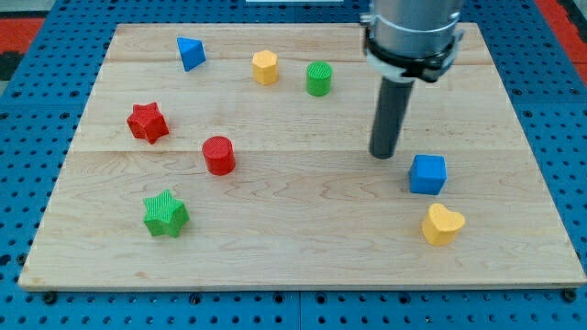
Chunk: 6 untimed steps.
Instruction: Slide the green circle towards the blue cube
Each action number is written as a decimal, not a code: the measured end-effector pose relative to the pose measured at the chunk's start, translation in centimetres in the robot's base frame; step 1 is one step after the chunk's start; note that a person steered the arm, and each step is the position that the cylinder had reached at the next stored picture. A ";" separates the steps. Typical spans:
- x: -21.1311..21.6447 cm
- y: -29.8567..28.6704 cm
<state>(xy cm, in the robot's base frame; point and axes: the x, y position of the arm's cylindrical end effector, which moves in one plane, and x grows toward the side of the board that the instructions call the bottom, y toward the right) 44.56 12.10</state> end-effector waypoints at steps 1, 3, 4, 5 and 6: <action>-1.0 -0.5; -10.6 -15.3; -13.2 -15.3; -13.7 -10.8; -13.6 -6.3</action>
